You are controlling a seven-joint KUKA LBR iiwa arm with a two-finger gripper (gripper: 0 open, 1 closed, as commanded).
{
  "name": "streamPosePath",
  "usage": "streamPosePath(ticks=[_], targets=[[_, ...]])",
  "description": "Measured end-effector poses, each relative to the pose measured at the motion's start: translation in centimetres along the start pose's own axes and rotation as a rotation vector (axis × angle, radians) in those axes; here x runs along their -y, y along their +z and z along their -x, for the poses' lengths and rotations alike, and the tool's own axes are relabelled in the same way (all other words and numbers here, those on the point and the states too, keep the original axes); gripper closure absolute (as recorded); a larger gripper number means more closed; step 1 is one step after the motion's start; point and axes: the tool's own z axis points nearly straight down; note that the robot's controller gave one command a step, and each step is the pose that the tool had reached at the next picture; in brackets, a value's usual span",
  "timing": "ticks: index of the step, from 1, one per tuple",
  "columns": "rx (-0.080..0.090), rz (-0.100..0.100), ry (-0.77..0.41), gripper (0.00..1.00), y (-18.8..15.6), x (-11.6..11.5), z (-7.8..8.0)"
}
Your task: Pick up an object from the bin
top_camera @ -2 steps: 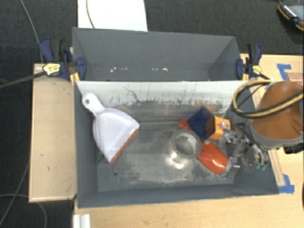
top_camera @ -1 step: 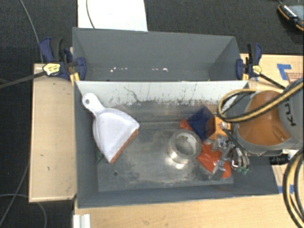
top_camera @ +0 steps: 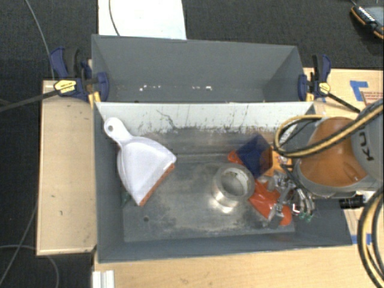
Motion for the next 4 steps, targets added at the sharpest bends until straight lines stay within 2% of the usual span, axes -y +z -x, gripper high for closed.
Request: streamPosePath(ticks=[1, 2, 3, 4], targets=[[-0.008, 0.001, -0.035, 1.0, -0.1, -1.6, -1.8], [-0.008, 0.001, -0.036, 1.0, -0.1, -1.6, -1.8], [-0.008, 0.001, -0.039, 1.0, -1.6, -1.6, -1.8], [-0.015, 0.0, -0.04, 1.0, -4.6, -1.5, -2.0]])
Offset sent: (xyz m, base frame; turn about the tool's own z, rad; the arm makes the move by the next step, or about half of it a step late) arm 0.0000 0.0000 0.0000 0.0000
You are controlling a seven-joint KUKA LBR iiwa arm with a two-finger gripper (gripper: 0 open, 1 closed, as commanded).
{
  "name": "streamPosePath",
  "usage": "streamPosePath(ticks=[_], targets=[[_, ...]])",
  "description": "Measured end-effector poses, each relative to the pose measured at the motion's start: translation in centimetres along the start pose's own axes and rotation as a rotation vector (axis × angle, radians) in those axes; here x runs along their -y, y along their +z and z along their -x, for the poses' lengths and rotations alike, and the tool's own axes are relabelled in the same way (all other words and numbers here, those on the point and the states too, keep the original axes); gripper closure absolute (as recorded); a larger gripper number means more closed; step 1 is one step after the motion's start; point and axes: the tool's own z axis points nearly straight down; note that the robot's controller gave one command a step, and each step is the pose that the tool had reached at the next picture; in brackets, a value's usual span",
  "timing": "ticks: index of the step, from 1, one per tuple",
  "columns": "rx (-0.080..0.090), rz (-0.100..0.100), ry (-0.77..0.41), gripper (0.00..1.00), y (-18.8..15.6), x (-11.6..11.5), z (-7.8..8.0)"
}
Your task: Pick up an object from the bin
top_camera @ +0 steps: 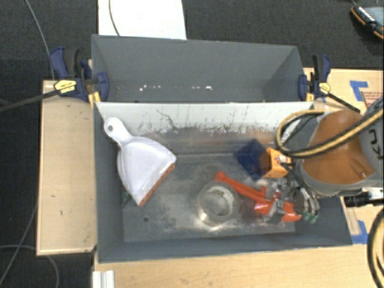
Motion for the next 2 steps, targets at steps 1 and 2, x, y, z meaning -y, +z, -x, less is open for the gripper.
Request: streamPosePath(ticks=[1, 2], targets=[[0.003, 0.0, -0.001, 1.0, -3.8, 0.0, 0.1], [0.009, 0.001, -0.003, 1.0, -6.4, -0.1, 0.2]])
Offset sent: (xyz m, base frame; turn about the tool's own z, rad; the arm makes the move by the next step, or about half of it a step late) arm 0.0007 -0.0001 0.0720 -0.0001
